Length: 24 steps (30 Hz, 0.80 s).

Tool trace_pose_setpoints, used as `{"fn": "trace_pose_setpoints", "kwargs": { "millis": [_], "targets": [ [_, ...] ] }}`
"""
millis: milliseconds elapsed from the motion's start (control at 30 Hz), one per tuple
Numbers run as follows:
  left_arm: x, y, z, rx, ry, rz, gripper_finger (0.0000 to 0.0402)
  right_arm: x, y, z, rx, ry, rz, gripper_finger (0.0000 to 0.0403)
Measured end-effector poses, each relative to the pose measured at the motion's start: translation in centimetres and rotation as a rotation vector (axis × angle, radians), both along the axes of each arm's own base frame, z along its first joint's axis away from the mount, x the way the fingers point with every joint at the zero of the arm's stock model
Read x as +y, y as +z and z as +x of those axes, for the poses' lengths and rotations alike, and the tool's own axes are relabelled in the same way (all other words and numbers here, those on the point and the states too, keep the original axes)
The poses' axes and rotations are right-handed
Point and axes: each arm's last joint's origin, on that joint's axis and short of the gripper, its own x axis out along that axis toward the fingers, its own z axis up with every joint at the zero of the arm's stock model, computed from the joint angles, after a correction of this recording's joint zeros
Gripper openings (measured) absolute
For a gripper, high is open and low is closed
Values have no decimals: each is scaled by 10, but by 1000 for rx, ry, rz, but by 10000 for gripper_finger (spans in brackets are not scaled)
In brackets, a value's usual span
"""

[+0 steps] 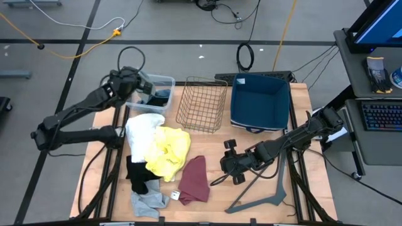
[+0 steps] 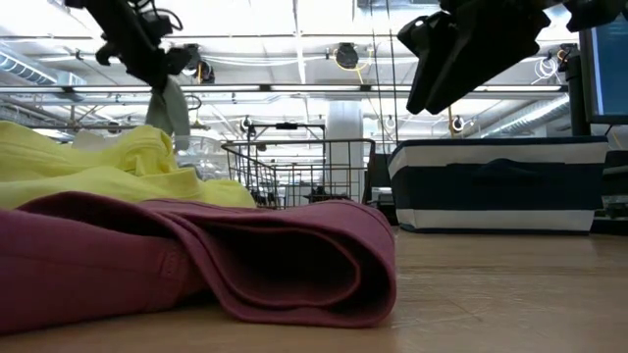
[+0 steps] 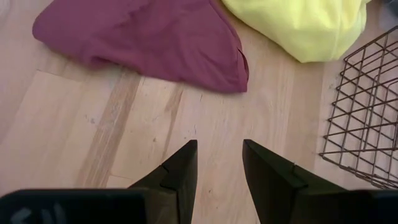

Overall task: Pick & Place Cloths
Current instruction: Put the gray sock into the transparent bin

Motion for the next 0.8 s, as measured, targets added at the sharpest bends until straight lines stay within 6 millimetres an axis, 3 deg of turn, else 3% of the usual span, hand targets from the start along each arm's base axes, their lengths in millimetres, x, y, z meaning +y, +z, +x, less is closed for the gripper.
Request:
{"fn": "trace_pose_setpoints", "kwargs": {
  "millis": [367,567,800],
  "targets": [
    [30,-36,0,103,116,-235,0,0,0,0,1,8,-7,118],
    [40,-53,-3,69,80,-434,2,0,0,1,-9,8,-3,118],
    [50,-66,-2,39,72,-546,4,0,0,1,-9,5,-2,118]
  ]
}}
